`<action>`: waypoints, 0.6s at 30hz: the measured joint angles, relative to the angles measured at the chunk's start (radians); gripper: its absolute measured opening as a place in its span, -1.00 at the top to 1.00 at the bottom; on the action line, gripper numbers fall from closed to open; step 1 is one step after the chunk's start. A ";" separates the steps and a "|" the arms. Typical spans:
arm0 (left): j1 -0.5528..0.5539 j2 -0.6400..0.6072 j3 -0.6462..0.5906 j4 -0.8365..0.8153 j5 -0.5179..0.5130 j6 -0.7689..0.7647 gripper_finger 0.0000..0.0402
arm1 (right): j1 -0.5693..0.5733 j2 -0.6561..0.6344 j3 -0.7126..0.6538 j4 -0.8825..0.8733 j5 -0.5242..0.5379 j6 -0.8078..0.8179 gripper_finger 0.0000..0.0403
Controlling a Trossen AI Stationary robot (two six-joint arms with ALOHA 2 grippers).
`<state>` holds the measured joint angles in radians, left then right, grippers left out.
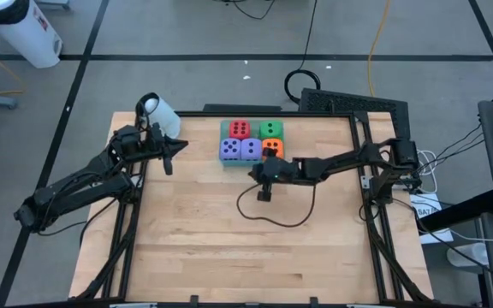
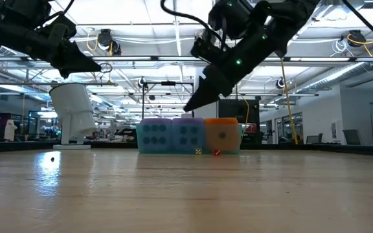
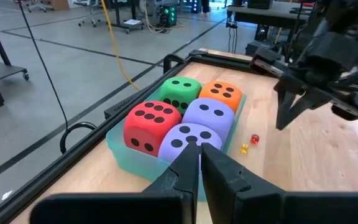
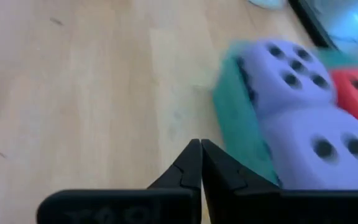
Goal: Pick & Place Dice
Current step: Put the small red die into the blue bin
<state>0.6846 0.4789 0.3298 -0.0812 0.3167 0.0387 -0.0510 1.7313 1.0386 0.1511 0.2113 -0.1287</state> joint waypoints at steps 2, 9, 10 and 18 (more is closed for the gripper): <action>0.000 0.000 0.000 0.000 0.001 0.000 0.87 | 0.001 -0.010 -0.018 -0.012 0.046 0.020 1.00; -0.001 -0.001 0.000 -0.004 0.025 -0.024 0.87 | 0.001 -0.008 -0.132 0.005 0.104 0.187 0.68; -0.001 -0.001 0.000 -0.003 0.031 -0.028 0.87 | 0.001 -0.009 -0.146 0.012 0.103 0.215 0.59; -0.001 -0.001 0.000 0.002 0.026 -0.025 0.87 | 0.027 -0.009 -0.242 0.130 0.128 0.272 -0.04</action>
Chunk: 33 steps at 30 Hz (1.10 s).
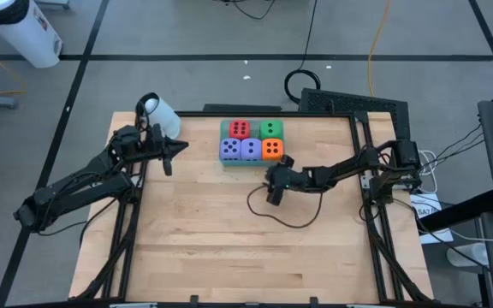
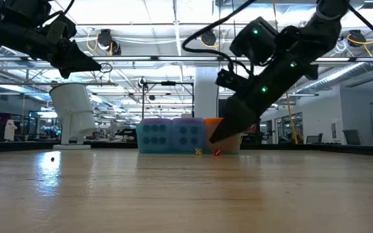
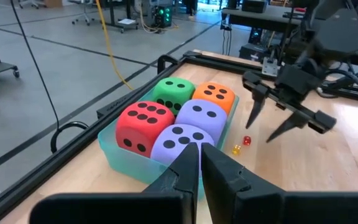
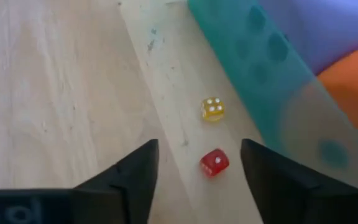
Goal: Pick & Place Dice
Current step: Put the small red die into the blue bin
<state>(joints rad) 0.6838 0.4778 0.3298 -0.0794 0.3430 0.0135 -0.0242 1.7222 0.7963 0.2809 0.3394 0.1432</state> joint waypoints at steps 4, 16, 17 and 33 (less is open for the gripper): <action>0.000 0.000 0.000 0.000 -0.003 0.000 0.87 | 0.006 0.003 -0.059 0.094 0.024 0.028 -0.21; 0.000 0.000 0.000 0.001 -0.004 0.004 0.87 | -0.014 0.006 -0.195 0.286 0.021 0.196 -0.20; 0.000 0.000 0.000 0.002 -0.004 0.005 0.87 | -0.012 0.006 -0.195 0.288 0.016 0.189 -0.18; 0.000 0.000 0.000 0.031 -0.004 0.002 0.87 | -0.011 0.111 -0.193 0.408 0.015 0.218 -0.04</action>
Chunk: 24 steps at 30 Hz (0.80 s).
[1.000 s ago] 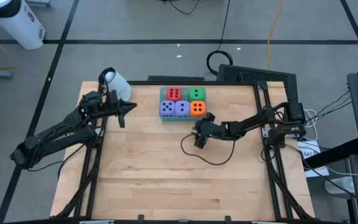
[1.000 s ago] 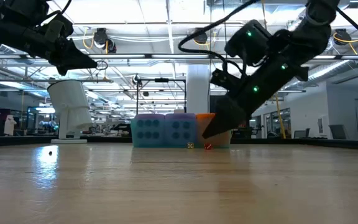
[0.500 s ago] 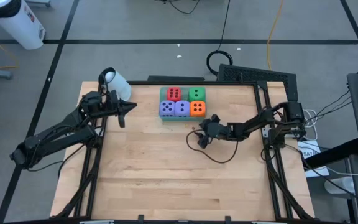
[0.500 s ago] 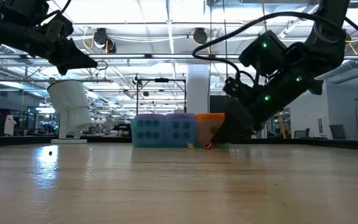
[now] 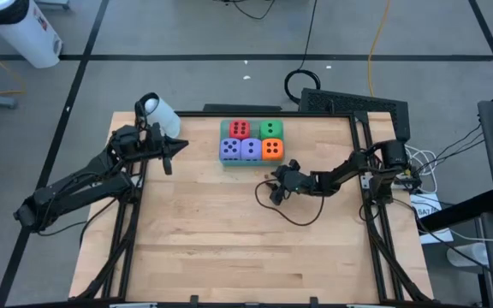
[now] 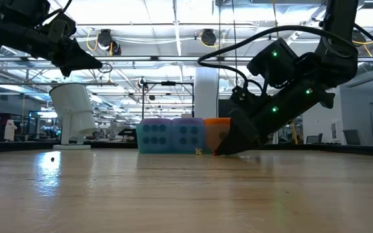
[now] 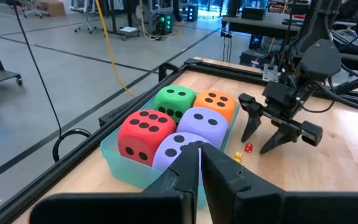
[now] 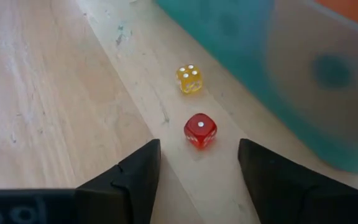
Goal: Pick & Place Dice
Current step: Put the small red die into the blue bin
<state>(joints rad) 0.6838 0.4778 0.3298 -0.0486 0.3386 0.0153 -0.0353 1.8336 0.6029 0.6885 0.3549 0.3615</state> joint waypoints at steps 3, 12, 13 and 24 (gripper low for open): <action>0.000 0.000 0.000 0.000 0.000 -0.001 0.87 | -0.003 0.001 0.000 0.015 0.001 -0.016 0.00; 0.000 0.000 0.000 0.000 0.000 -0.002 0.87 | -0.028 0.003 0.026 0.012 -0.092 -0.048 0.17; 0.000 0.000 0.000 0.000 0.000 -0.002 0.87 | -0.030 0.003 0.026 0.008 -0.086 -0.044 0.19; 0.000 0.000 0.000 0.000 0.000 -0.011 0.87 | -0.029 0.002 0.027 -0.015 -0.069 -0.071 0.41</action>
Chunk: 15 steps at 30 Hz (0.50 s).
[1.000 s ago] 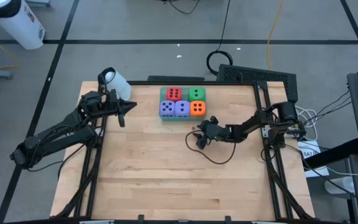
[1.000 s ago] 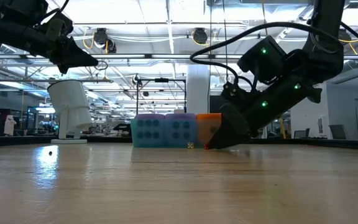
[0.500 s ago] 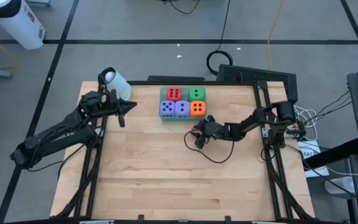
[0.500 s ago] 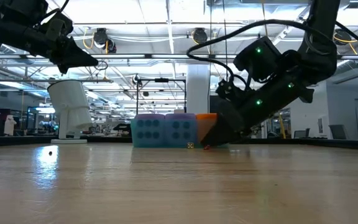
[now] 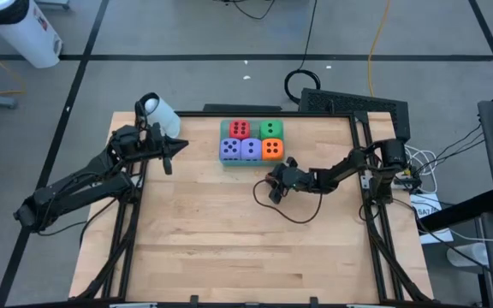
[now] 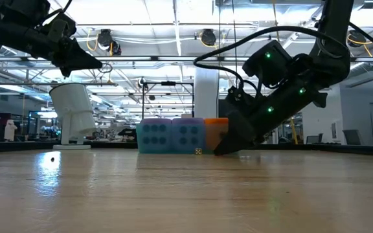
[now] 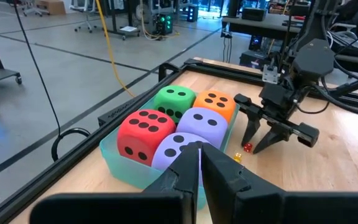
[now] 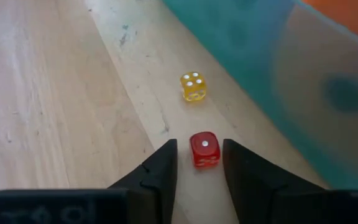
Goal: Pick & Place Dice
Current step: Put the small red die into the blue bin
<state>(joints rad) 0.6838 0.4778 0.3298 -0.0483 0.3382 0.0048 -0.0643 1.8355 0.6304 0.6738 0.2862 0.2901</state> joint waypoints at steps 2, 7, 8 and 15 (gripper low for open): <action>0.000 0.000 0.000 0.000 0.000 0.000 0.87 | 0.000 0.000 0.000 0.000 -0.002 -0.015 0.43; 0.000 0.000 0.000 0.000 0.000 -0.001 0.87 | 0.000 0.000 0.000 -0.006 -0.003 -0.027 0.49; 0.000 0.000 0.000 0.000 0.000 -0.002 0.87 | 0.000 0.000 0.000 -0.006 -0.004 -0.030 0.52; 0.000 0.000 0.000 0.000 0.000 -0.011 0.87 | 0.001 0.000 0.000 0.028 -0.056 -0.051 0.78</action>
<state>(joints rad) 0.6838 0.4778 0.3298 -0.0483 0.3386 -0.0059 -0.0630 1.8353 0.6300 0.7018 0.2297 0.2388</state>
